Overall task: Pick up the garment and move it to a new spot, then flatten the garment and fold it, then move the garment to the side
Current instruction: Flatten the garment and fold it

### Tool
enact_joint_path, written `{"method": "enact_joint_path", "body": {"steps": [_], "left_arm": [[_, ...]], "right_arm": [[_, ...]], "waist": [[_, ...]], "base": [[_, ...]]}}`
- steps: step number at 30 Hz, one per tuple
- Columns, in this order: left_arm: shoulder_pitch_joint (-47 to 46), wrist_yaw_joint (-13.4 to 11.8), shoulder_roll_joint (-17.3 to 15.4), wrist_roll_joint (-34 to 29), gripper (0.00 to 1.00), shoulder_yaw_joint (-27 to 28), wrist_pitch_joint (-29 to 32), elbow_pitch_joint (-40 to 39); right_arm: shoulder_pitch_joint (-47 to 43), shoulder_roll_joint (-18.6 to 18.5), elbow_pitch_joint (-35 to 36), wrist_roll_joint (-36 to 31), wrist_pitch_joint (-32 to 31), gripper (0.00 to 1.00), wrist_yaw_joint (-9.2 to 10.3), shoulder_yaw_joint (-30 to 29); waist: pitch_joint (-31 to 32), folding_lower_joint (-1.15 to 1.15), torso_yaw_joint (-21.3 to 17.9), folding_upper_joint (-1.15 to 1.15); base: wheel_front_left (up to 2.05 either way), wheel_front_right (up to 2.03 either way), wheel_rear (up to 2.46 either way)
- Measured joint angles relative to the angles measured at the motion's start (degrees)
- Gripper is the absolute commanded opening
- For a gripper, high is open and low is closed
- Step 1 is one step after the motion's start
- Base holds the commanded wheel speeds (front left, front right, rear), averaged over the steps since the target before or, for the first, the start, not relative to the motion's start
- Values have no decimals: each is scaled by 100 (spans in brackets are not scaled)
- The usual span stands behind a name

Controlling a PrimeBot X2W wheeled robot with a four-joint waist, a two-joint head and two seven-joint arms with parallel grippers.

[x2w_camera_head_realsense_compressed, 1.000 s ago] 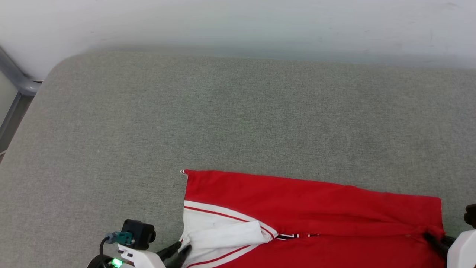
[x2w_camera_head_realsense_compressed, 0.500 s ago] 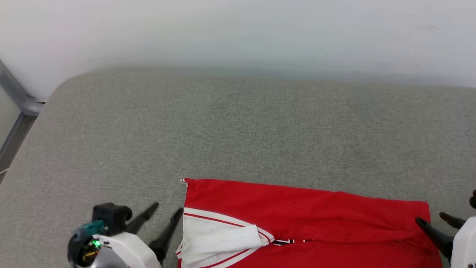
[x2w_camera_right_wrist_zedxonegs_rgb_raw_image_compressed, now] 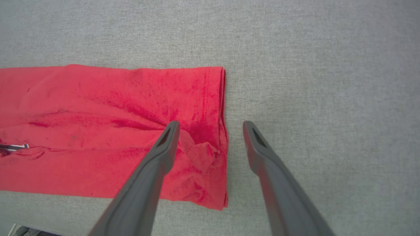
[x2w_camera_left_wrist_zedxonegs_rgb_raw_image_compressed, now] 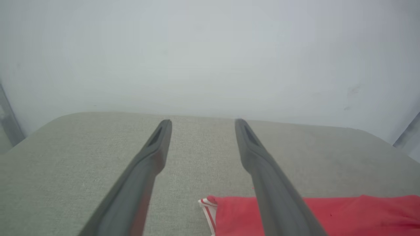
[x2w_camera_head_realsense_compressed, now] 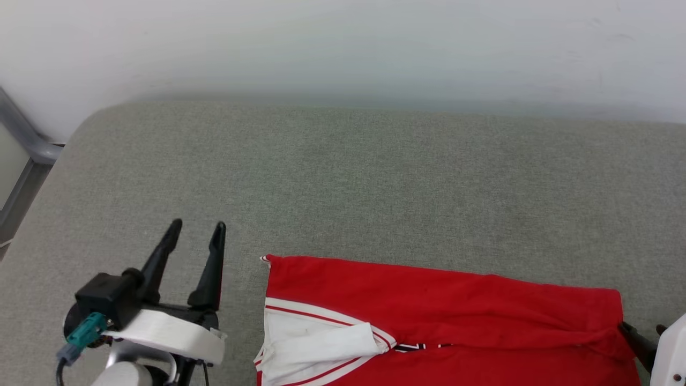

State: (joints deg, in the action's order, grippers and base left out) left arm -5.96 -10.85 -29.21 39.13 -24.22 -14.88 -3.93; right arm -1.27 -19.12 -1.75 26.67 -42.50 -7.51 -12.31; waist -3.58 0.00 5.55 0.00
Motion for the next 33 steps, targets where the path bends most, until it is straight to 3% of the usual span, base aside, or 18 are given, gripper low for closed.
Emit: {"method": "enact_joint_path", "body": {"steps": [7,17,24,33], "left_arm": [[341,528,683,-1028,100,1112,-11,-94],[433,1407,1414,-1700,100,1923,-11,193],[368,1693,1724,-1983,100,2208,-16,304],[323,1805,1892,-2121,100,2279,-18,528]], "right_arm": [[31,743,-93,-550,-413,100,0,-579],[108,862,-526,-1051,-333,100,-1,-869],[182,808,-859,-927,-264,100,1,-762],[207,703,-943,-293,-178,100,46,-152]], "waist": [[-192,0,102,0],[-463,0,251,0],[-590,0,301,0],[-604,0,284,0]], "base": [[0,0,0],[0,0,0],[0,0,0],[0,0,0]]}}
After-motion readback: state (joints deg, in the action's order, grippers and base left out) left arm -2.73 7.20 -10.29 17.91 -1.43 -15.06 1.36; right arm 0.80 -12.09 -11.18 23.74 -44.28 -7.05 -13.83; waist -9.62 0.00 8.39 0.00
